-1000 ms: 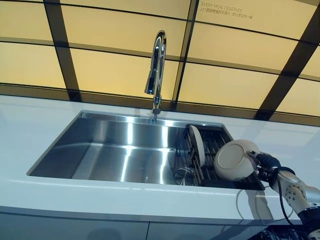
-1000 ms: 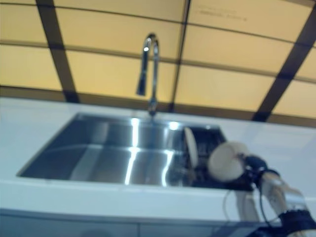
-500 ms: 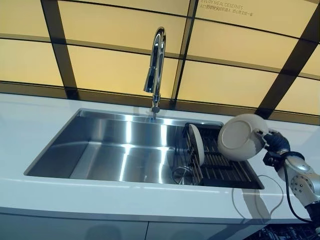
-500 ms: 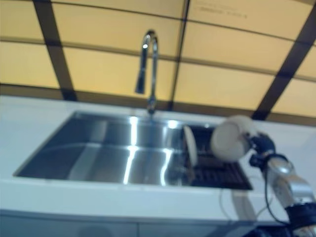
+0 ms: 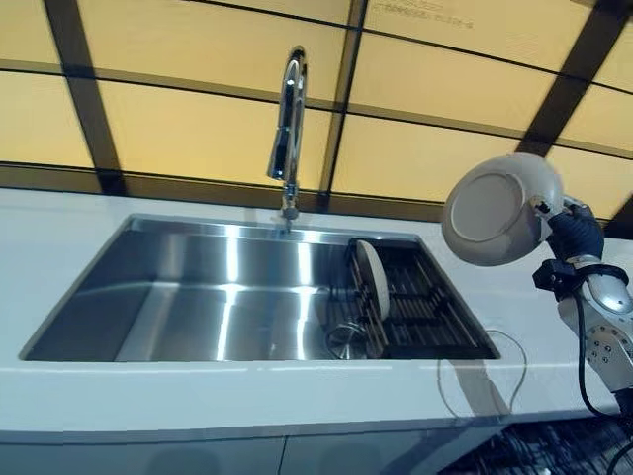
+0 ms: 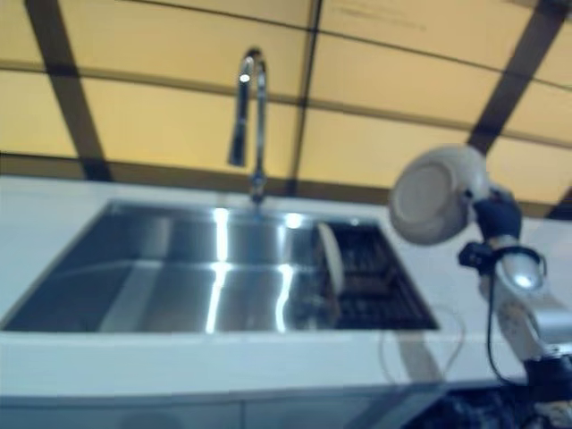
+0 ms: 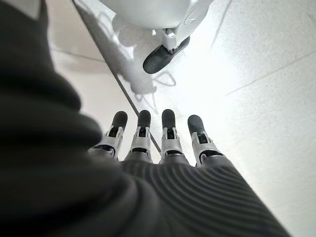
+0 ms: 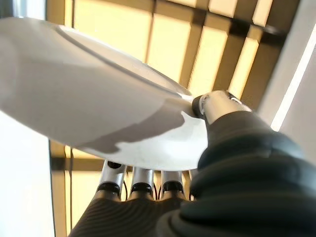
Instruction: Take plates into dishwasher
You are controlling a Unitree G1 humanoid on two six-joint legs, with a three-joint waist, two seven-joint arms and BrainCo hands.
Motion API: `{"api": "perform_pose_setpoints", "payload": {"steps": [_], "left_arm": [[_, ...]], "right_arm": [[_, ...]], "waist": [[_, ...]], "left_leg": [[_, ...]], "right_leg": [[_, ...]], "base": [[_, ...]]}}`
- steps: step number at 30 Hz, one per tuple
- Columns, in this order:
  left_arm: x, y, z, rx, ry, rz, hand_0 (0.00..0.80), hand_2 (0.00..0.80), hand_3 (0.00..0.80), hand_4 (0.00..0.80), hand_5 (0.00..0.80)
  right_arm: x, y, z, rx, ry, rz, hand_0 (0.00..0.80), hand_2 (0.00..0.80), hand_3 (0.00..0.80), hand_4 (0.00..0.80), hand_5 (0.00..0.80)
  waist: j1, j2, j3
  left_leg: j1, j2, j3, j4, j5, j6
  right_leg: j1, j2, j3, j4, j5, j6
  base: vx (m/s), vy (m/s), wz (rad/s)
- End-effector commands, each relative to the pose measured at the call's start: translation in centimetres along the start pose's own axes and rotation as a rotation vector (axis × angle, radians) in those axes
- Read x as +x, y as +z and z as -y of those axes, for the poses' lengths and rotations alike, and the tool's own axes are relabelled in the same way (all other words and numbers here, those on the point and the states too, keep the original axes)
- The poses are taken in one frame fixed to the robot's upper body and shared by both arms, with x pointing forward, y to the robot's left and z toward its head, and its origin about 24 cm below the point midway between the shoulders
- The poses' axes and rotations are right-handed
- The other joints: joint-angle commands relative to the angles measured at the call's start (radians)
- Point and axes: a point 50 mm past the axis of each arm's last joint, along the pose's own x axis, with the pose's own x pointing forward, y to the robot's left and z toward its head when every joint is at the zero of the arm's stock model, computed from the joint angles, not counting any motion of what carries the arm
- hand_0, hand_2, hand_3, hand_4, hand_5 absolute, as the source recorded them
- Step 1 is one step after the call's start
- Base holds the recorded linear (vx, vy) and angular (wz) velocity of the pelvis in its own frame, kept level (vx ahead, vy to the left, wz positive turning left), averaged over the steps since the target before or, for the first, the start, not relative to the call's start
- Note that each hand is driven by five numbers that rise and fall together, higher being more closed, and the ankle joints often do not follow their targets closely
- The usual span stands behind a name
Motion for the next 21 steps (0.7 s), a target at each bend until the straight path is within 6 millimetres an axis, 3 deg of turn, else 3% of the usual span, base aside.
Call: {"api": "perform_pose_setpoints", "payload": {"steps": [1, 2, 4, 5, 6, 8, 11, 14, 16, 21], "left_arm": [[-0.3, -2.8, 0.3, 0.113, -0.017, -0.111, 0.0, 0.0, 0.0, 0.0, 0.0], [-0.3, -2.8, 0.2, 0.114, -0.009, -0.114, 0.0, 0.0, 0.0, 0.0, 0.0], [-0.3, -2.6, -0.8, 0.078, 0.026, -0.118, 0.0, 0.0, 0.0, 0.0, 0.0], [-0.3, -2.6, -0.8, 0.078, 0.026, -0.118, 0.0, 0.0, 0.0, 0.0, 0.0], [-0.3, -2.1, -1.5, 0.061, 0.042, -0.113, 0.0, 0.0, 0.0, 0.0, 0.0], [-0.2, -1.8, -1.9, 0.048, 0.051, -0.109, 0.0, 0.0, 0.0, 0.0, 0.0], [-0.2, -1.5, -2.1, 0.039, 0.057, -0.101, 0.0, 0.0, 0.0, 0.0, 0.0], [-0.2, -1.2, -2.4, 0.056, 0.054, -0.088, 0.0, 0.0, 0.0, 0.0, 0.0], [-0.1, -0.9, -2.4, 0.062, 0.056, -0.075, 0.0, 0.0, 0.0, 0.0, 0.0], [0.0, 0.2, -2.1, 0.054, 0.055, -0.012, 0.0, 0.0, 0.0, 0.0, 0.0]], "right_arm": [[0.0, 4.9, 0.6, -0.021, -0.013, 0.227, 0.8, 0.8, 0.8, 0.8, 0.8], [-0.1, 4.8, 0.6, -0.027, -0.013, 0.225, 0.8, 0.8, 0.8, 0.8, 0.8], [-0.5, 5.0, 0.8, -0.024, 0.014, 0.222, 0.8, 0.8, 0.8, 0.8, 0.8], [-0.5, 5.0, 0.8, -0.024, 0.013, 0.222, 0.8, 0.8, 0.8, 0.8, 0.8], [-0.6, 5.1, 1.1, -0.022, 0.032, 0.215, 0.8, 0.8, 0.8, 0.8, 0.8], [-0.8, 5.1, 1.5, -0.025, 0.048, 0.202, 0.8, 0.8, 0.8, 0.8, 0.8], [-0.9, 4.9, 2.0, -0.028, 0.066, 0.19, 0.8, 0.8, 0.8, 0.8, 0.8], [-0.9, 5.0, 2.4, -0.033, 0.071, 0.189, 0.8, 0.8, 0.8, 0.8, 0.8], [-1.1, 4.7, 2.5, -0.035, 0.082, 0.183, 0.8, 0.8, 0.8, 0.8, 0.8], [-1.4, 4.3, 2.1, -0.032, 0.114, 0.179, 0.8, 0.8, 0.8, 0.8, 0.8]], "waist": [[-0.026, -0.033, -0.054], [-0.029, -0.036, -0.053], [-0.043, -0.027, -0.046], [-0.041, -0.027, -0.046], [-0.052, -0.019, -0.05], [-0.061, -0.011, -0.058], [-0.064, 0.007, -0.076], [-0.067, 0.006, -0.101], [-0.067, -0.002, -0.119], [-0.05, -0.009, -0.122]], "left_leg": [[0.06, -0.039, -0.018, 0.04, -0.123, -0.005], [0.061, -0.035, 0.0, 0.037, -0.117, -0.008], [0.083, -0.009, 0.092, 0.022, -0.113, -0.012], [0.083, -0.009, 0.093, 0.021, -0.113, -0.012], [0.081, 0.002, 0.136, 0.023, -0.11, -0.01], [0.075, 0.013, 0.165, 0.025, -0.105, -0.006], [0.074, 0.035, 0.184, 0.028, -0.119, -0.011], [0.05, 0.049, 0.2, 0.038, -0.113, -0.014], [0.022, 0.052, 0.197, 0.058, -0.111, -0.015], [-0.007, 0.079, 0.195, 0.082, -0.095, -0.048]], "right_leg": [[-0.095, -0.11, -0.057, 0.063, 0.111, 0.048], [-0.107, -0.117, -0.071, 0.068, 0.123, 0.048], [-0.124, -0.159, -0.153, 0.12, 0.133, 0.053], [-0.125, -0.159, -0.152, 0.121, 0.133, 0.053], [-0.119, -0.183, -0.171, 0.152, 0.126, 0.049], [-0.104, -0.201, -0.173, 0.182, 0.116, 0.043], [-0.054, -0.229, -0.158, 0.222, 0.075, 0.048], [-0.001, -0.229, -0.135, 0.199, 0.028, 0.046], [0.044, -0.208, -0.117, 0.15, -0.02, 0.042], [0.1, -0.15, -0.142, 0.036, -0.09, 0.01]], "base": [[-0.032, 0.053, -0.9], [-0.074, 0.045, -1.04], [-0.142, 0.028, -1.12], [-0.177, 0.016, -1.15], [-0.123, -0.003, -0.84], [-0.1, -0.021, -0.87], [-0.071, -0.09, -1.29], [-0.093, -0.231, -0.64], [-0.095, -0.336, -0.6], [-0.103, -0.357, -0.27]]}}
